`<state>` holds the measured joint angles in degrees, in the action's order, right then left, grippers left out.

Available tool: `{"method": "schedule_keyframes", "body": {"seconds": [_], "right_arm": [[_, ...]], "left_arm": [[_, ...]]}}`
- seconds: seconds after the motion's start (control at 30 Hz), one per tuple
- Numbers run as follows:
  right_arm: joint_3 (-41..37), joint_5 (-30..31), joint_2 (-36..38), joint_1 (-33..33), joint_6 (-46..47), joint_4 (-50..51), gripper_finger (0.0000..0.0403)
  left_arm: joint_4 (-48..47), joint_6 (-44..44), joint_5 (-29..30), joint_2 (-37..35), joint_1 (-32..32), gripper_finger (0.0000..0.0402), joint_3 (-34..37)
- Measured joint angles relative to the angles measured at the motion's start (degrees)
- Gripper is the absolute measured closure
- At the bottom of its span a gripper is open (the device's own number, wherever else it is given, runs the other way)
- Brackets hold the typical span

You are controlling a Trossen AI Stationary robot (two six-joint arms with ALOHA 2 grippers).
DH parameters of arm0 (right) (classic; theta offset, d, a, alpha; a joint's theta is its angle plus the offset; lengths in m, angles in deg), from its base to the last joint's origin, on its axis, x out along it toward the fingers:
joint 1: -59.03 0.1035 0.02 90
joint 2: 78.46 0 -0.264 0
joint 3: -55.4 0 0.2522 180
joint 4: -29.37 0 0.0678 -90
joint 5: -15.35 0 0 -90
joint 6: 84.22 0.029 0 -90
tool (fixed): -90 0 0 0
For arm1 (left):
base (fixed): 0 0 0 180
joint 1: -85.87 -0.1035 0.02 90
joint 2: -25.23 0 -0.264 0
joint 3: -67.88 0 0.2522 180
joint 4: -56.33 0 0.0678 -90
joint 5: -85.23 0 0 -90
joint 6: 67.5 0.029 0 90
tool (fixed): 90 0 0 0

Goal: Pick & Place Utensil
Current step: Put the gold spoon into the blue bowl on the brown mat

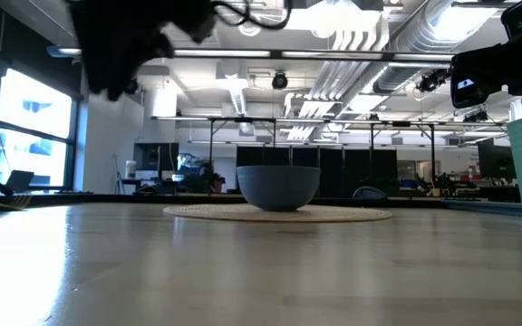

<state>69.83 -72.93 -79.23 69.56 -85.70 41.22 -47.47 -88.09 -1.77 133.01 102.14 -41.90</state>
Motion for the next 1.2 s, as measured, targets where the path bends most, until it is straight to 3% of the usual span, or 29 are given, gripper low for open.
{"method": "schedule_keyframes", "body": {"seconds": [0.33, 0.67, 0.87, 1.0, 1.2], "right_arm": [[-0.02, 0.00, 0.00, 0.01, 0.00, 0.00, 0.0391], [-0.01, 0.01, 0.00, 0.00, 0.00, 0.00, 0.0391], [-0.02, 0.02, -0.04, 0.00, 0.00, 0.00, 0.0391], [-0.01, 0.01, -0.04, 0.01, 0.00, 0.00, 0.0391], [-0.01, 0.02, -0.04, 0.01, 0.00, -0.01, 0.0391]], "left_arm": [[0.61, -20.84, -12.08, -1.43, 13.25, 0.0250, 19.54], [17.18, -39.84, -21.56, -3.59, 24.35, 0.0250, 26.84], [19.87, -50.68, -25.27, -3.96, 29.91, 0.0251, 30.86], [23.36, -56.50, -23.47, -6.39, 31.62, 0.0269, 32.72], [24.96, -61.85, -13.45, -13.70, 33.03, 0.0317, 33.40]]}}
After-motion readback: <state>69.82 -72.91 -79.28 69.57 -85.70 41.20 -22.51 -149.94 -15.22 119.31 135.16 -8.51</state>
